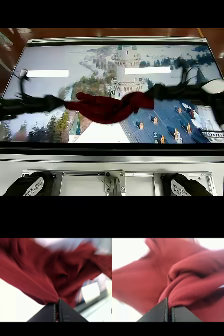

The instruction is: Fold the shirts.

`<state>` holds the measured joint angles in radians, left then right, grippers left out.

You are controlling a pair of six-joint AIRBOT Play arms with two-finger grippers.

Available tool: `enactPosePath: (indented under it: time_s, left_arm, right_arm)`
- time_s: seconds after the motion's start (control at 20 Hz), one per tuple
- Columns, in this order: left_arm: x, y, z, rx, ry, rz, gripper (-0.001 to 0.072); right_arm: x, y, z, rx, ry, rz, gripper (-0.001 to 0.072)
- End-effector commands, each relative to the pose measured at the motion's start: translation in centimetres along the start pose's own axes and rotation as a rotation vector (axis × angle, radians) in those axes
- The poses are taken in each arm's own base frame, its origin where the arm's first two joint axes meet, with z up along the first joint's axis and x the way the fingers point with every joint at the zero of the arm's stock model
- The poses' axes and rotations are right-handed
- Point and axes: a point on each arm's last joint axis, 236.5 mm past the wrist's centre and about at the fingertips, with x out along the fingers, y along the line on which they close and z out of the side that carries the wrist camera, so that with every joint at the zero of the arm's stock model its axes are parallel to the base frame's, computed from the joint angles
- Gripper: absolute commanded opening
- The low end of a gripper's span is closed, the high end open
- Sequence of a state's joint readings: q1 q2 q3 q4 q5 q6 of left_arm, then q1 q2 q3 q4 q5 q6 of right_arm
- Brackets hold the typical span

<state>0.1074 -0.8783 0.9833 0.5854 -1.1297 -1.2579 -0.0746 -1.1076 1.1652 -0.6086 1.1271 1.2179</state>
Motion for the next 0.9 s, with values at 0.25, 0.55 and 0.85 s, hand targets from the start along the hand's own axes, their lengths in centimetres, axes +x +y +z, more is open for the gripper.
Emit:
enactPosePath:
  time_s: [0.25,0.55,0.85]
  left_arm:
    - [-29.2,-30.8,10.2,0.629,-0.927,-0.129,0.0037]
    - [-28.6,-30.1,7.9,0.646,-0.842,-0.038,0.0037]
    - [-21.9,-14.5,5.0,0.456,-0.406,0.37,0.0037]
  right_arm:
    - [-28.1,28.3,10.6,-0.451,-0.848,0.17,0.0075]
    - [-27.1,25.4,6.1,-0.436,-0.686,-0.026,0.0075]
    - [-23.1,14.1,3.0,-0.248,-0.363,-0.352,0.0075]
